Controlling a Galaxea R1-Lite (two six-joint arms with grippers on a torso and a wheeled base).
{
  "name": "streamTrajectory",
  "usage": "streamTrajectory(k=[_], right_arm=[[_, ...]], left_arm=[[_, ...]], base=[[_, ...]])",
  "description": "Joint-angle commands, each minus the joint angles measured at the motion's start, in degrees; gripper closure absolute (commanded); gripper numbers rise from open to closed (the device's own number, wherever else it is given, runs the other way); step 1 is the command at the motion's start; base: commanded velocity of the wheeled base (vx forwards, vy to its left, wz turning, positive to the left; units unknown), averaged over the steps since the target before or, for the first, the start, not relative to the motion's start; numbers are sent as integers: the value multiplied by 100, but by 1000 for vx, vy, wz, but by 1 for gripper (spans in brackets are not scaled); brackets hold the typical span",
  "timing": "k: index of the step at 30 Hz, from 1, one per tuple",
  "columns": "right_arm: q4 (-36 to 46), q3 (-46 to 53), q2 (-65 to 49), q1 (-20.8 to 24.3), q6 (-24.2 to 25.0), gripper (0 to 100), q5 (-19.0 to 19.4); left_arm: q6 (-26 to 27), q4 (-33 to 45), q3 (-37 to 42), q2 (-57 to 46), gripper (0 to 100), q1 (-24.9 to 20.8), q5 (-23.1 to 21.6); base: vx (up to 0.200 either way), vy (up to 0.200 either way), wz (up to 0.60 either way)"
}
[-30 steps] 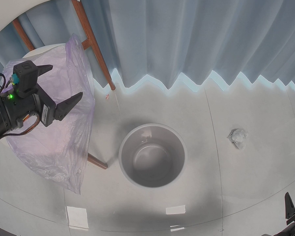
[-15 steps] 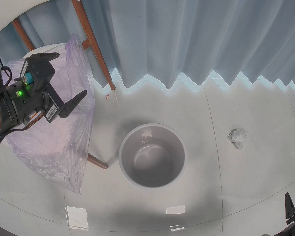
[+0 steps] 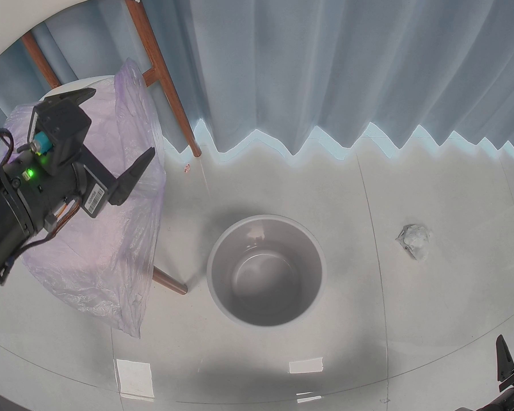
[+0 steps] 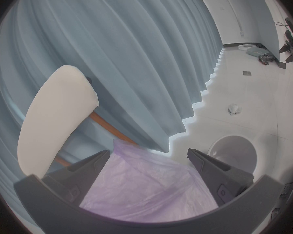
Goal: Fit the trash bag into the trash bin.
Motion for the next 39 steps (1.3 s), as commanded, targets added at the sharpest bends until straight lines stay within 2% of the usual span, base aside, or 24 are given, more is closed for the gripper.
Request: streamTrajectory(k=[1, 6, 8, 9, 10, 13, 15, 16, 20, 26, 33, 39], right_arm=[[-1, 101, -101, 0, -1, 0, 1], [-1, 101, -101, 0, -1, 0, 1], [-1, 101, -101, 0, -1, 0, 1], [-1, 101, -101, 0, -1, 0, 1], [-1, 101, -101, 0, -1, 0, 1], [-1, 101, -101, 0, -1, 0, 1], [-1, 101, -101, 0, -1, 0, 1], [-1, 101, -101, 0, -1, 0, 1], [-1, 101, -101, 0, -1, 0, 1], [-1, 101, -101, 0, -1, 0, 1], [-1, 101, -101, 0, -1, 0, 1], [-1, 101, -101, 0, -1, 0, 1]], left_arm=[[-44, -58, 239, -78, 0, -224, 331], [-44, -58, 626, -43, 0, -795, 1772], [-44, -67, 643, -34, 0, -830, 1869], [-53, -75, 766, 89, 0, -1103, 2581], [-53, -84, 766, 195, 0, -1217, 2889], [-132, -295, 749, 537, 0, -1507, 3196], [-141, -436, 775, 634, 0, -1586, 3249], [-132, -805, 775, 924, 0, -1674, 3381], [-114, -1429, 793, 1531, 0, -1648, 3416], [-9, -1693, 766, 2031, 0, -1612, 3460], [272, -1701, 713, 2146, 0, -944, 3460], [281, -1921, 617, 2207, 0, -681, 3460]], base=[[0, 0, 0], [0, 0, 0], [0, 0, 0], [0, 0, 0], [0, 0, 0], [0, 0, 0], [0, 0, 0], [0, 0, 0], [0, 0, 0], [0, 0, 0], [0, 0, 0], [0, 0, 0]])
